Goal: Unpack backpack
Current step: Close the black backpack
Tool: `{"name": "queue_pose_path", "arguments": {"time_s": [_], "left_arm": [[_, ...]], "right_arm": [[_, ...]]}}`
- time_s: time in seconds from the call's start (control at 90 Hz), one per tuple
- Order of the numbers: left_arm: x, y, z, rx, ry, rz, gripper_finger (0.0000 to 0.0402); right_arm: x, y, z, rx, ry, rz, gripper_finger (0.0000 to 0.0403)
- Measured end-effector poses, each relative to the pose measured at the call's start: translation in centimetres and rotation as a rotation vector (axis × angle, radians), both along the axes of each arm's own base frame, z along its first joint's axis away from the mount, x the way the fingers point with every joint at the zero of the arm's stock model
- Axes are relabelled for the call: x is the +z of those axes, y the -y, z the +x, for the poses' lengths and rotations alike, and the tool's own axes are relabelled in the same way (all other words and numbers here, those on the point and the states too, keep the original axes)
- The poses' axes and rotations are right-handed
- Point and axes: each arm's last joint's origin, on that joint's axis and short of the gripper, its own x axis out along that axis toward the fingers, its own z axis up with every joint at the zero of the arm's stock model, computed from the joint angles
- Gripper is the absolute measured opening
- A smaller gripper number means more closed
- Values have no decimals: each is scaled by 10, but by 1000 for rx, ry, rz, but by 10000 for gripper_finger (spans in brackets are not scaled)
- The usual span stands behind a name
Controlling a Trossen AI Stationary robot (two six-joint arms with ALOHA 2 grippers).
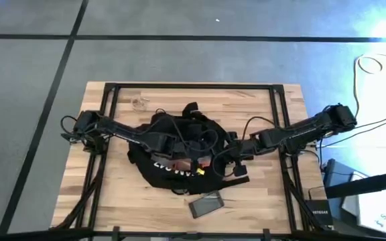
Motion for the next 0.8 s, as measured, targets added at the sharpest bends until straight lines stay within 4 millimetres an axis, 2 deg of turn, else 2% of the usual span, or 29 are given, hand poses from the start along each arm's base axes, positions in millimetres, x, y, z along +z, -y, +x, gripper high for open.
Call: {"name": "queue_pose_path", "arguments": {"time_s": [0.289, 0.511, 0.689, 0.8], "left_arm": [[5, 23, -5, 78, 63, 114, 0], [9, 41, -14, 214, 71, 312, 0], [10, 46, -17, 257, 69, 363, 0], [8, 45, -18, 268, 68, 337, 0]], "right_arm": [[0, 1, 1, -48, 9, 6, 21], [1, 1, 1, -91, 15, 11, 21], [1, 1, 1, -93, 17, 15, 18], [1, 1, 1, -93, 17, 15, 17]]}}
